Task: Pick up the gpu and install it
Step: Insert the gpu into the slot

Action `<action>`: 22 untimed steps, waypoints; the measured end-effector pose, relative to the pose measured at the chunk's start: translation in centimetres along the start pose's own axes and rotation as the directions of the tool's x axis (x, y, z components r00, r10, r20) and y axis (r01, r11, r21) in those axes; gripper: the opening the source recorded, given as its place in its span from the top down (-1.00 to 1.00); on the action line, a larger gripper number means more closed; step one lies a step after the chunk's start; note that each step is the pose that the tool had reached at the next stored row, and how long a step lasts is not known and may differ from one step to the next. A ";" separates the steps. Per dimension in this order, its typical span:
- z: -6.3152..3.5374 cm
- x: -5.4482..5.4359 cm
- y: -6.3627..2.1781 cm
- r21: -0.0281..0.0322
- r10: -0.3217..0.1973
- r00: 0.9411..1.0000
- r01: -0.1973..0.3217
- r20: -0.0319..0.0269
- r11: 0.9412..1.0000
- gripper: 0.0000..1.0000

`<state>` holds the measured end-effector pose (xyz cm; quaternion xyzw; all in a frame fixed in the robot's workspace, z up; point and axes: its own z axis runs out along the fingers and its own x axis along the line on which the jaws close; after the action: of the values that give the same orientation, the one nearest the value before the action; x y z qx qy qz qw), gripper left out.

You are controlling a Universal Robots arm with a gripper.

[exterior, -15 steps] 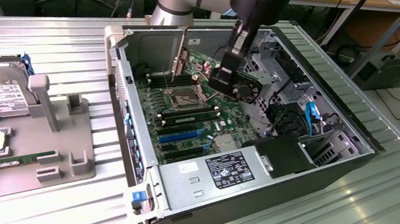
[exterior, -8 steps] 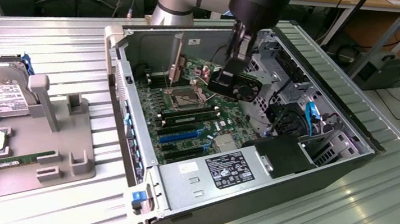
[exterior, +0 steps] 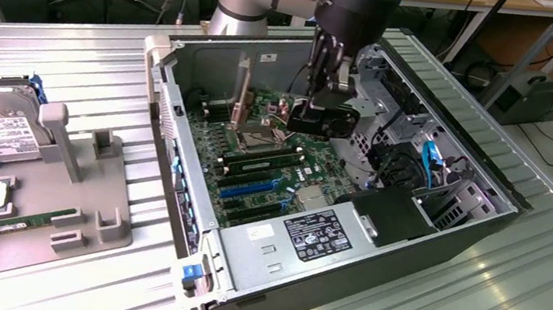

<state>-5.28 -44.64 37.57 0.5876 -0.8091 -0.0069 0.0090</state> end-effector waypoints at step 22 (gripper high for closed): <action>1.56 0.4 0.67 0.002 -0.330 0.943 0.330 0.041 0.944 0.47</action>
<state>-6.06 -44.79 36.03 0.7145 -0.6992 -0.0226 -0.0074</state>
